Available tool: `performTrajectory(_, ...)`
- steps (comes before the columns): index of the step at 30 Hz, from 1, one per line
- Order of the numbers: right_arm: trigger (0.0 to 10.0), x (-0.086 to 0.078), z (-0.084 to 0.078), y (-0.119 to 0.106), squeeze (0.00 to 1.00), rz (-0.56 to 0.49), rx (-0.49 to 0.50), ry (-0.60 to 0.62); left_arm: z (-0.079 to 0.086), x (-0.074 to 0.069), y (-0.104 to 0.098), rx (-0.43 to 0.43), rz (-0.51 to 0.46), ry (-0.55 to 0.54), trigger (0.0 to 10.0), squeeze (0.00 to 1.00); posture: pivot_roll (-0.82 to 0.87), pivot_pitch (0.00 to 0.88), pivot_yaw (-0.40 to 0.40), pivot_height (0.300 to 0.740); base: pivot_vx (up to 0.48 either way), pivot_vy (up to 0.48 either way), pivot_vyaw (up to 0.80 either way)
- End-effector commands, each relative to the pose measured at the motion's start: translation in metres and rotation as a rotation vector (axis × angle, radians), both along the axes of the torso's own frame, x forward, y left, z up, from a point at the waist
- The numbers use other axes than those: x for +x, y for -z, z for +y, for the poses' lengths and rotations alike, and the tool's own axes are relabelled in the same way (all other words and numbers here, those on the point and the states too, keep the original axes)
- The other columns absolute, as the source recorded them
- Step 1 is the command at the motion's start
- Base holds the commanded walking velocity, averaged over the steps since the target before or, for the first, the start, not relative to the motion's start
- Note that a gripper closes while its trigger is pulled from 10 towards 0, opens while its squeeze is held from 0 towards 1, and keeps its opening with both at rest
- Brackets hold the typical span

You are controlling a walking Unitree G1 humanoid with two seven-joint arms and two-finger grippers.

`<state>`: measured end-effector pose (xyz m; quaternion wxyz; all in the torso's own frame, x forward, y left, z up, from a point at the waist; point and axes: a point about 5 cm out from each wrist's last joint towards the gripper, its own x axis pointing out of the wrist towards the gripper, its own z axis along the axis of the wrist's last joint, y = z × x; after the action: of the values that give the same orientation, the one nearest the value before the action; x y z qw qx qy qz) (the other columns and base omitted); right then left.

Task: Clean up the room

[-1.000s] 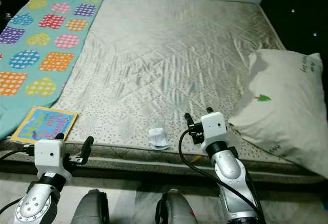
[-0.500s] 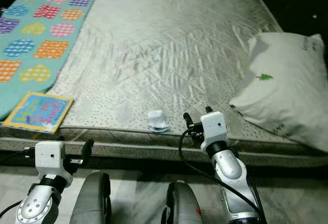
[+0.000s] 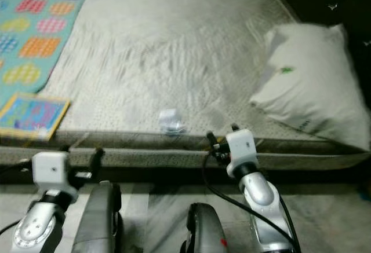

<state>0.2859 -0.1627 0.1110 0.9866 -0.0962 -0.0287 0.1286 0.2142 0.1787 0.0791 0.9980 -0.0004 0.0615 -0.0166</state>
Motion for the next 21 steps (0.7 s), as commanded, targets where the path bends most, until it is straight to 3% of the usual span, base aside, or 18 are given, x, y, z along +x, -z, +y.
performTrajectory(1,10.0,-0.0033,-0.0017,0.0040,0.00,0.019,0.003,-0.002,0.0029,0.0006,-0.0027,0.003,-0.008,0.002,10.0,0.00,-0.02,0.218,-0.079,0.575,0.000,0.000,0.00)
performTrajectory(5,10.0,-0.0035,0.0006,0.0041,0.00,0.014,-0.031,-0.012,0.0031,0.0007,-0.0016,-0.004,-0.003,0.003,10.0,0.00,-0.02,0.216,-0.078,0.575,0.000,0.000,0.22)
performTrajectory(12,10.0,-0.0039,0.0009,0.0038,0.00,0.011,-0.024,-0.016,0.0023,0.0001,-0.0010,-0.010,0.000,0.010,10.0,0.00,-0.02,0.213,-0.077,0.575,0.000,0.000,0.71)
performTrajectory(21,10.0,-0.0032,0.0016,0.0039,0.00,0.014,-0.020,-0.018,0.0007,0.0013,-0.0025,-0.025,-0.013,0.030,10.0,0.00,-0.02,0.216,-0.078,0.575,0.000,0.000,0.00)
